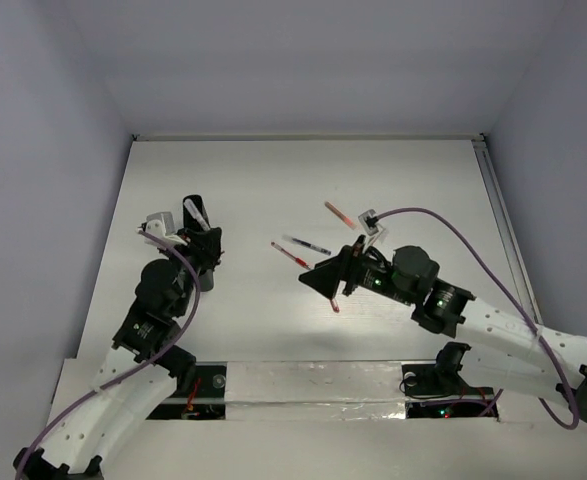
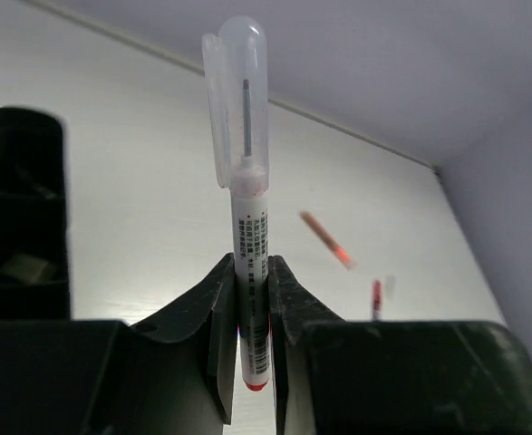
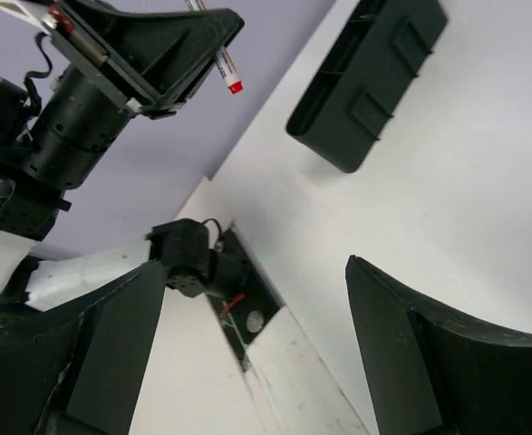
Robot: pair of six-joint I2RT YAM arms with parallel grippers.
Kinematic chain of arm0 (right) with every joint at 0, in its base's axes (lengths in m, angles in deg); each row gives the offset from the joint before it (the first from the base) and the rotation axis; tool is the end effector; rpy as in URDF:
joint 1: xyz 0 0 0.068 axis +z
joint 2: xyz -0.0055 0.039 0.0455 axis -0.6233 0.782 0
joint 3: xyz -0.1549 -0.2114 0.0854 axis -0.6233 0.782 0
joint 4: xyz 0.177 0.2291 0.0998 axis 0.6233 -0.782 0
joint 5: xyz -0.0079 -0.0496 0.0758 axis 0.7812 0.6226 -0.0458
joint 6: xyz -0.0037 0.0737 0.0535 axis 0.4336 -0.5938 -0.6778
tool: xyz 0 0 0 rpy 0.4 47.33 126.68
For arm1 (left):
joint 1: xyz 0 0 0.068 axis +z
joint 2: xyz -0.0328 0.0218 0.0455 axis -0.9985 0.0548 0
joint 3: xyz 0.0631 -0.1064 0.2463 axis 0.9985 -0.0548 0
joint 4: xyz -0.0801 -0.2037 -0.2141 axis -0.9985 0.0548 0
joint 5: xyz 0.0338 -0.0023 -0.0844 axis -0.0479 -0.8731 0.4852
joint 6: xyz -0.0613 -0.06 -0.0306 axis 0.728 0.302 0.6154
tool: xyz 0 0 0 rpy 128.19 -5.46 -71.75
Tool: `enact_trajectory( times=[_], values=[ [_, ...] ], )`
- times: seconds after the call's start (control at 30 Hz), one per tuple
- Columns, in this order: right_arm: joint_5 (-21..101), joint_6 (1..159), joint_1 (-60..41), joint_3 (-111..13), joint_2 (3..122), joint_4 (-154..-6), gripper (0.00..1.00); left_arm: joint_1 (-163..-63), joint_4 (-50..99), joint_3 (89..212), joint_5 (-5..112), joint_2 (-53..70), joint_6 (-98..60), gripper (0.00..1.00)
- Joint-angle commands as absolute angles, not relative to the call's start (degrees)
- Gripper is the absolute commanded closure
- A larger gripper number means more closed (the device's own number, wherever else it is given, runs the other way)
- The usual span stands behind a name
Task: Sort the stationery into containers
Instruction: Place the pen in the storage box.
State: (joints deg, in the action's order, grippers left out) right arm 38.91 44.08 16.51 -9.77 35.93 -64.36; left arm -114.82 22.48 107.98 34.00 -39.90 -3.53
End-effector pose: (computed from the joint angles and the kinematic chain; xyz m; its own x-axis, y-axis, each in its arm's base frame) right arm 0.1713 0.2662 0.2881 -0.6297 0.2705 -0.7282 -0.6357 0.3592 0.6832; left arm 0.2071 -0.0919 0.3246 -0.0463 -0.4886 -0.8713 0.3011 0.8248 -0.4786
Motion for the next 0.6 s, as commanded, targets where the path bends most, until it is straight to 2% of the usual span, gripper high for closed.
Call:
enact_trajectory(
  times=[0.0, 0.3, 0.57],
  values=[
    [43.9, 48.5, 16.0, -7.7, 31.3, -69.8, 0.13, -114.5, 20.9, 104.6, 18.8, -41.3, 1.3, 1.00],
    [40.5, 49.5, 16.0, -4.1, 28.6, -69.5, 0.13, -114.5, 22.2, 98.4, 3.4, -39.6, 2.3, 1.00],
    [39.3, 50.6, 16.0, -3.1, 28.0, -68.9, 0.14, -114.5, 19.9, 99.4, 0.2, -36.0, -1.1, 1.00]
  ],
)
